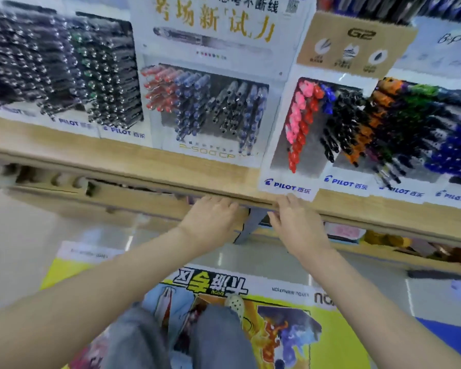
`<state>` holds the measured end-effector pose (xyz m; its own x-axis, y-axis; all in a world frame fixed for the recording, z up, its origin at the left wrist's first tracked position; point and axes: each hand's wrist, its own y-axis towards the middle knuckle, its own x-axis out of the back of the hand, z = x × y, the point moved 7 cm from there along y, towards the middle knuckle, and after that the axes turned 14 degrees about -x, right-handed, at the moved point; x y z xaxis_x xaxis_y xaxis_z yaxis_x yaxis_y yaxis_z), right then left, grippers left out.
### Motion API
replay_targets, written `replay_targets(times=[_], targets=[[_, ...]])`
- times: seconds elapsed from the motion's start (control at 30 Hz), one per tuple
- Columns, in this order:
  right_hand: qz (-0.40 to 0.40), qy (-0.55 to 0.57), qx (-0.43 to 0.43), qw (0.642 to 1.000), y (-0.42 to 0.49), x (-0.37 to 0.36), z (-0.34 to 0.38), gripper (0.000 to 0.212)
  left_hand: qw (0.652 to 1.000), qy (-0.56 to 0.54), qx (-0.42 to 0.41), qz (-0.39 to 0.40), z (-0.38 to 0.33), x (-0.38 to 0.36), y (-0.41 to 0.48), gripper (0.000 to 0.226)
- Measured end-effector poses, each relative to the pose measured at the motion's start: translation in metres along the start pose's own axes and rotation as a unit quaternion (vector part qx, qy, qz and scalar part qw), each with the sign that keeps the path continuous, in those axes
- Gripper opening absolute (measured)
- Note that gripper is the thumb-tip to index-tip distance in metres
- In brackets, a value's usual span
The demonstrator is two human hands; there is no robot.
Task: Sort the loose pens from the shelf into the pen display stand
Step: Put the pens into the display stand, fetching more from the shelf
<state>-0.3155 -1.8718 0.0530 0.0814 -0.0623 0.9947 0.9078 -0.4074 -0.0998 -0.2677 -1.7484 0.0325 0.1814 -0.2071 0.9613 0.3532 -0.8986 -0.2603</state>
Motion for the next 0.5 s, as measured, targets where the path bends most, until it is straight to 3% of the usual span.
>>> replay_targets(times=[0.07,0.17,0.27,0.37,0.5], targets=[[-0.007,-0.029,0.063,0.998,-0.004,-0.005,0.014,0.023,0.996,-0.054,0.075,0.019,-0.001,-0.023,-0.027,0.028],[0.083,-0.05,0.122,0.988,-0.012,-0.026,0.038,0.025,0.977,-0.127,0.17,0.037,-0.008,-0.059,-0.079,0.027],[0.097,-0.094,0.189,0.973,-0.027,-0.034,0.07,0.026,0.948,-0.174,0.26,0.059,-0.025,-0.081,-0.141,0.031],[0.094,-0.113,0.275,0.95,-0.052,-0.034,0.113,0.023,0.901,-0.225,0.366,0.052,-0.053,-0.104,-0.205,0.03],[0.076,-0.105,0.361,0.924,-0.104,-0.035,0.165,0.014,0.807,-0.307,0.503,0.022,-0.114,-0.139,-0.287,0.031]])
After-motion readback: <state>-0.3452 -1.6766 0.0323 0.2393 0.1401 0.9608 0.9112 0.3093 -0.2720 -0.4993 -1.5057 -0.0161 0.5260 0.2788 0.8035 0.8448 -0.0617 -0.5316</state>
